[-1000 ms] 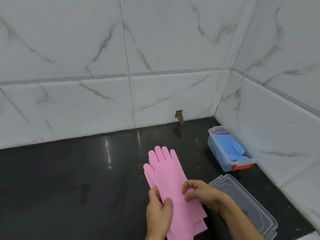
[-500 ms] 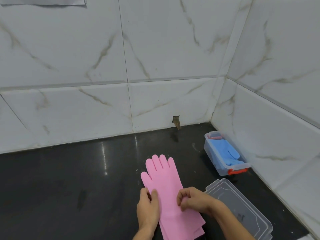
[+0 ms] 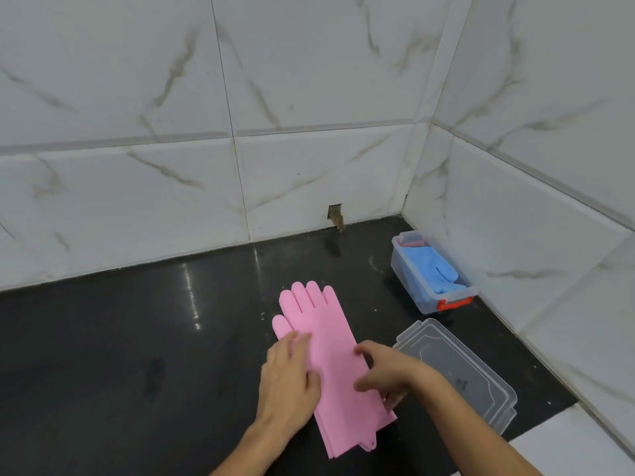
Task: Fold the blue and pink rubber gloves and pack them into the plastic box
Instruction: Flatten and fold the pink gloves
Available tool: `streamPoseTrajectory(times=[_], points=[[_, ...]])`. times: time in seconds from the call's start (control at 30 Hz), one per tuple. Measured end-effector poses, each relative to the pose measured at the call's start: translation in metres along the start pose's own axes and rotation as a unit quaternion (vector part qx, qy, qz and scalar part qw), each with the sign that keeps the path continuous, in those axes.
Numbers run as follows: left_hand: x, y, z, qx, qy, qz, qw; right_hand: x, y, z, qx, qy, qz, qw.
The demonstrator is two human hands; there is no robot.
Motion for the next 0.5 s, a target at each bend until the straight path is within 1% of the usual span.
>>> streamPoseTrajectory(times=[0.03,0.1,0.13,0.2,0.3,0.37,0.43,0.5], points=[[-0.001,0.005,-0.005,0.043,0.058,0.039,0.997,-0.003,-0.002,-0.005,-0.012,0.012,-0.030,0.999],[-0.006,0.019,-0.007,0.120,0.135,0.110,0.977,-0.008,-0.004,-0.011,-0.056,0.037,-0.089,0.994],[-0.010,0.023,-0.004,0.150,0.158,0.127,0.968,-0.010,-0.002,-0.014,-0.080,0.049,-0.114,0.989],[-0.015,0.026,0.002,0.203,0.190,0.125,0.952,-0.012,0.003,-0.017,-0.108,0.071,-0.142,0.981],[-0.017,0.036,0.014,0.243,0.231,0.171,0.926,-0.018,0.012,-0.020,-0.093,0.103,-0.144,0.980],[-0.012,0.037,0.017,0.260,0.274,0.186,0.907,-0.019,0.015,-0.024,-0.071,0.112,-0.138,0.981],[-0.007,0.032,0.015,0.281,0.306,0.183,0.891,-0.021,0.017,-0.023,-0.050,0.103,-0.121,0.986],[0.001,0.034,0.019,0.294,0.280,0.222,0.886,-0.022,0.022,-0.022,0.059,0.072,-0.079,0.993]])
Point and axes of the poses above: each hand's wrist, its own x-axis towards the middle knuckle, its own y-axis out of the palm, z = x × y, the point moved 7 cm from there along x, towards the middle knuckle, and after that the axes turned 10 degrees about z, right-handed, at the moved point
